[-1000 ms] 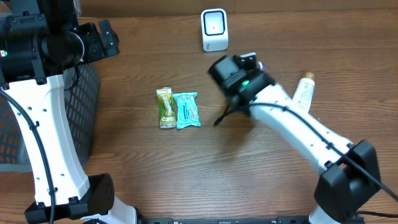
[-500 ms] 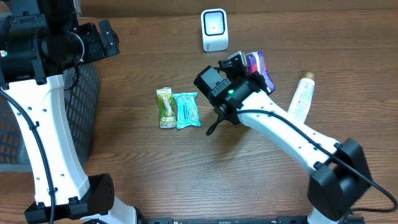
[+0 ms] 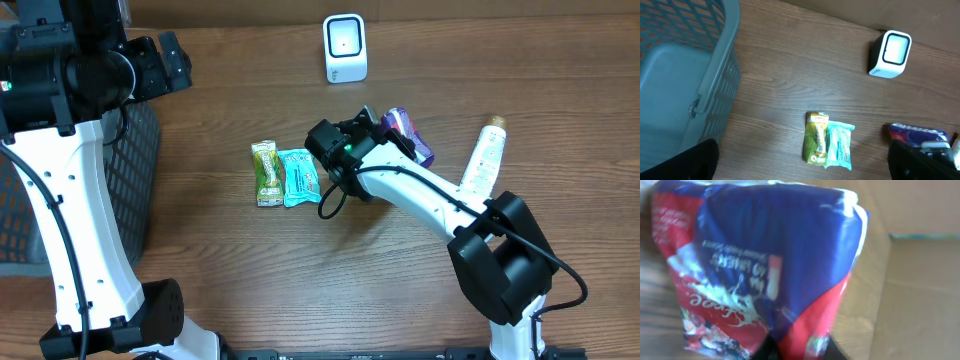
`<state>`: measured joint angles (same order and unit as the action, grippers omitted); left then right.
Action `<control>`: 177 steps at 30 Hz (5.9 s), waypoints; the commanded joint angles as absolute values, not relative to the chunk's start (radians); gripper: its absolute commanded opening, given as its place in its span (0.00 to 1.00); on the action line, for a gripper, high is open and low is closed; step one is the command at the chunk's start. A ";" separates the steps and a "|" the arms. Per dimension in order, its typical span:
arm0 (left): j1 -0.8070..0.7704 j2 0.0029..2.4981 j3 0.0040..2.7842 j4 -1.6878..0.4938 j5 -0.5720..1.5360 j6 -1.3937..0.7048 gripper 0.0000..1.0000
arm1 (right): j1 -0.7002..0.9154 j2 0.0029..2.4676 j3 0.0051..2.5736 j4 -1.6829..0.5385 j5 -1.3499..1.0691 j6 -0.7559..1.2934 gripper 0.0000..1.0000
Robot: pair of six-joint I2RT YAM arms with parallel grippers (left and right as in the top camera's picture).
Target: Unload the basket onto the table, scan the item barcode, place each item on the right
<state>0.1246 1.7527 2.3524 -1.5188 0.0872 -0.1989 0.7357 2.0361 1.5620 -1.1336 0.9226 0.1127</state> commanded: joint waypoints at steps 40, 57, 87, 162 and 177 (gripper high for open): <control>0.124 1.756 2.371 -1.515 0.097 -0.179 0.99 | 0.329 1.950 1.686 -1.105 -0.193 0.280 0.82; 0.124 1.756 2.371 -1.515 0.097 -0.179 1.00 | 0.151 1.955 1.283 -0.699 -0.553 0.629 0.80; 0.124 1.756 2.371 -1.515 0.097 -0.179 1.00 | 0.194 1.783 1.260 -0.569 -0.682 0.228 0.17; 0.124 1.756 2.371 -1.515 0.097 -0.179 1.00 | 0.279 1.712 1.996 -1.169 -0.501 0.100 0.10; 0.124 1.756 2.371 -1.515 0.097 -0.179 0.99 | 0.492 1.787 1.992 -1.015 0.420 0.100 0.04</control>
<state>0.1246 1.7527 2.3524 -1.5192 0.0872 -0.1989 0.4107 1.7451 1.9675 -1.0916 -0.0990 0.1009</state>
